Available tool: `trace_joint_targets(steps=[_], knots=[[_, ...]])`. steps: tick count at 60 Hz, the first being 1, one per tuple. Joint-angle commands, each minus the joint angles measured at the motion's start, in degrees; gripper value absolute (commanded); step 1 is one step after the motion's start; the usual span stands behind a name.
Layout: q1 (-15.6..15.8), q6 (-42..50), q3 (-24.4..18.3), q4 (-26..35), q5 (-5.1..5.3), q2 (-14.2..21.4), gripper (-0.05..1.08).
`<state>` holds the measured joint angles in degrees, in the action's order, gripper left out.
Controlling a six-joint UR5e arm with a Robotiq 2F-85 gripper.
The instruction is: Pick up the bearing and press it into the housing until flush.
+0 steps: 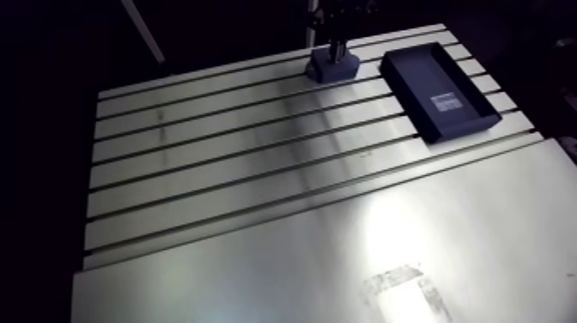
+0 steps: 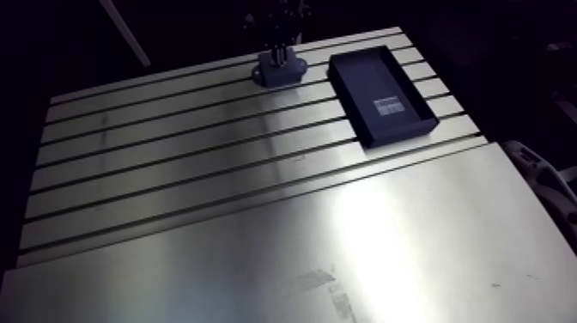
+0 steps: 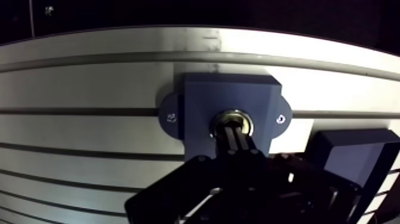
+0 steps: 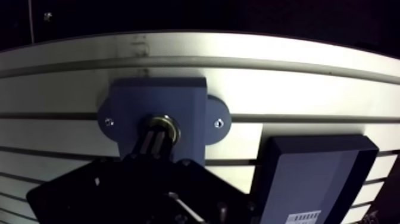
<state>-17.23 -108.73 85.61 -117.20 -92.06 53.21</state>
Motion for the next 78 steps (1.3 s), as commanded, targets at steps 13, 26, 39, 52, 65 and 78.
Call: trace_joint_targets(steps=[13,26,39,52,65,78], knots=[[0.08,-0.04,0.04,-0.01,0.0,0.0,1.08],[0.08,-0.04,0.04,-0.01,0.0,0.0,1.08],[0.0,-0.11,0.04,-0.01,0.0,0.0,1.08],[-0.09,-0.43,0.56,-0.01,-0.08,0.0,1.08],[-0.09,-0.47,0.74,-0.01,-0.09,0.0,1.08],[-0.09,-0.47,0.65,-0.02,-0.08,0.24,1.08]])
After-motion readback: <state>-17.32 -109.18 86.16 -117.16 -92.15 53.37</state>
